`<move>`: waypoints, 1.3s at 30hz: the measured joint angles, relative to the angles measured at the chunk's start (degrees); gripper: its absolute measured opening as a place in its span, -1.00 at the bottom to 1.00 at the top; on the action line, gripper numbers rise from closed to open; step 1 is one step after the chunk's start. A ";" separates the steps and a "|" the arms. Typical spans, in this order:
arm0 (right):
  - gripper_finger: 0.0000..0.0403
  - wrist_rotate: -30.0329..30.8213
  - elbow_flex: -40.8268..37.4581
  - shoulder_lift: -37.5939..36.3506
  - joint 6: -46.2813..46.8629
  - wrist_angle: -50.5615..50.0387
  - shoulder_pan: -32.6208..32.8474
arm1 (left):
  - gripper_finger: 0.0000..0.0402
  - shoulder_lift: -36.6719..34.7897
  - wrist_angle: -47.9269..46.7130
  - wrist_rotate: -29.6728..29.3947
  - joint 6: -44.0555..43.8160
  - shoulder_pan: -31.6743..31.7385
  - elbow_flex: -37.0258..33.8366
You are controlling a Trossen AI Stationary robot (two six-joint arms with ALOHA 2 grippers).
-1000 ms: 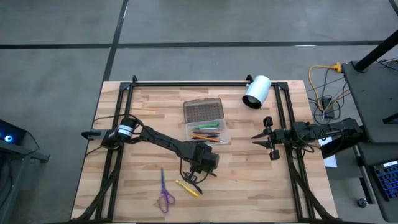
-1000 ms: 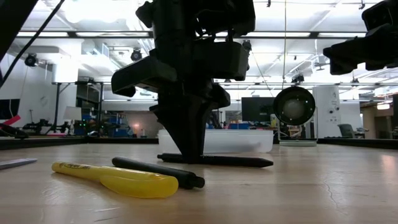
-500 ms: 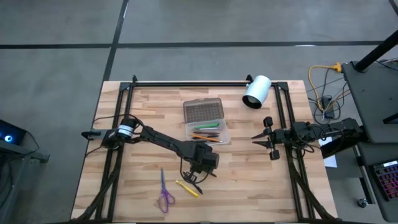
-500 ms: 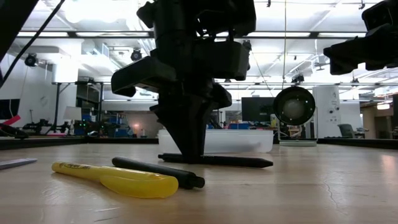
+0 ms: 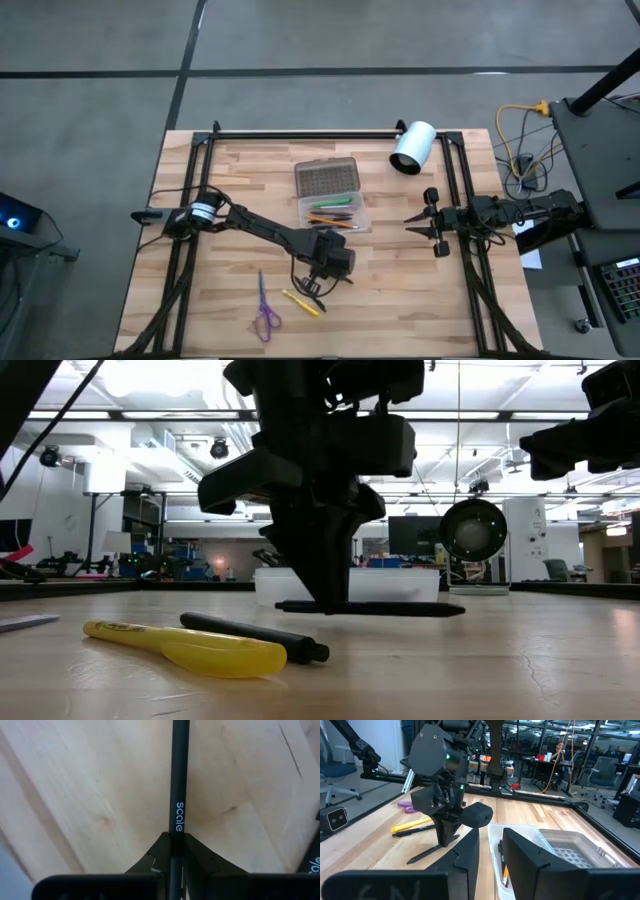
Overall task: Pick & place school supplies into a supply box
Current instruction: Put the black pen into the transparent supply box
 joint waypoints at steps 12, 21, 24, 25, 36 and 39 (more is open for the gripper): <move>-0.65 0.00 0.00 0.00 0.00 0.01 0.01 | -0.94 -0.16 0.75 -4.13 -0.04 -1.03 0.48; -0.59 0.02 0.00 0.00 0.00 0.02 0.00 | -0.94 -2.21 1.92 -9.67 -1.34 -1.34 0.53; -0.61 0.02 0.00 0.00 0.00 0.01 -0.01 | -0.94 -2.93 2.04 -13.24 -2.20 -1.78 0.55; -0.62 0.00 0.00 0.00 0.00 0.01 0.00 | -0.94 -2.99 2.03 -14.35 -2.50 -2.01 0.55; -0.65 0.02 0.00 0.00 0.00 0.01 0.01 | -0.94 -3.08 1.98 -26.69 -6.25 -2.57 0.50; -0.62 0.02 0.00 0.00 0.00 0.00 -0.01 | -0.94 -3.08 1.89 -30.95 -7.19 -2.57 0.50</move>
